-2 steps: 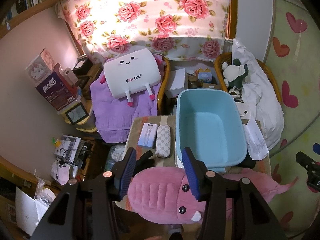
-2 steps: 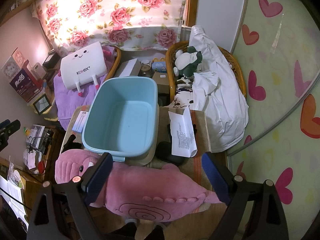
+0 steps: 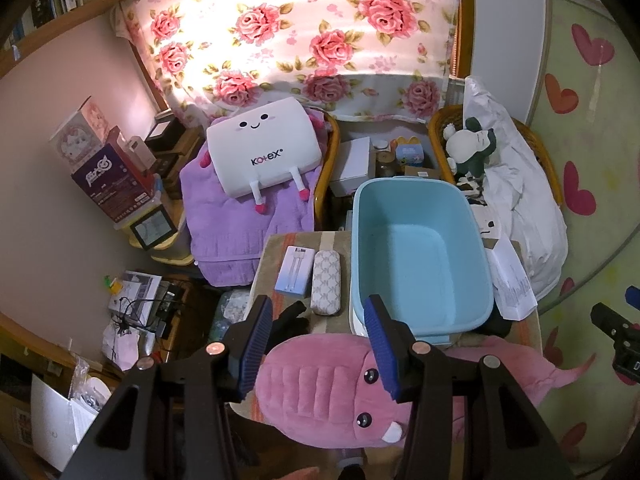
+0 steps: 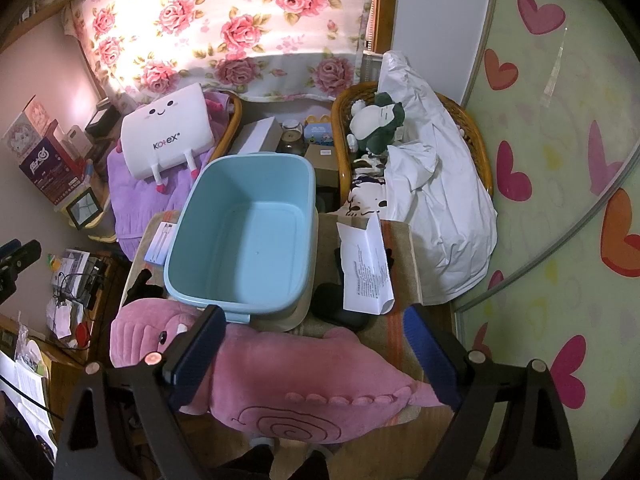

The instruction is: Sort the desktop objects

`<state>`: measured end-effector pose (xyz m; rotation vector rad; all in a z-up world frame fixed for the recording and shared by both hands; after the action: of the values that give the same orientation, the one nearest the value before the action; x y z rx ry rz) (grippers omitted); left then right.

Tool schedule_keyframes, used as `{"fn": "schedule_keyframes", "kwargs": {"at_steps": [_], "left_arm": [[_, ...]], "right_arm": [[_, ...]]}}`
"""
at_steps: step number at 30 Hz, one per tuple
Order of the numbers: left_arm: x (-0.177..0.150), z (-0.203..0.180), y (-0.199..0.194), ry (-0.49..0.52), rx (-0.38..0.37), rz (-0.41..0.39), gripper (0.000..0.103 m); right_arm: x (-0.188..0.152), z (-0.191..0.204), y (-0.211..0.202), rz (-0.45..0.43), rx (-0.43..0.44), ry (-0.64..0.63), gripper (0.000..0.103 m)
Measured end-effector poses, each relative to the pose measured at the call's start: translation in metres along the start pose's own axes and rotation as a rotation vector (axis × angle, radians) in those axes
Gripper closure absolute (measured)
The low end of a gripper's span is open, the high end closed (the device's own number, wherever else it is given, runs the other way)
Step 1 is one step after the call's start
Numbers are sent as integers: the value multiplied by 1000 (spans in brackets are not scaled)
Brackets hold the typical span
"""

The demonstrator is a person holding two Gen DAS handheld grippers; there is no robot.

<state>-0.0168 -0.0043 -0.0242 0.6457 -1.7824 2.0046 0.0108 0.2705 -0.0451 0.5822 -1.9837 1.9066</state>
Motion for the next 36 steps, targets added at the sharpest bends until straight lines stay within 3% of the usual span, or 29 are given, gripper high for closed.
{"fn": "schedule_keyframes", "kwargs": {"at_steps": [36], "left_arm": [[-2, 0, -2, -9, 1, -3, 52]], "right_arm": [[-1, -3, 1, 5, 4, 3, 10]]}}
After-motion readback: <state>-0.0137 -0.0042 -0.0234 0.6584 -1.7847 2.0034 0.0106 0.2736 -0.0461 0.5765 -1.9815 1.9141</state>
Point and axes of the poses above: each gripper's, at about its wrist camera, not at the fingertips, and y roughly the way its jaws point, z to its left, x to its top, the point moved 3 cm from there along y, roughly the way its jaws point, and after that the axes turned 6 degrees about -y, right-handed, at the moved point
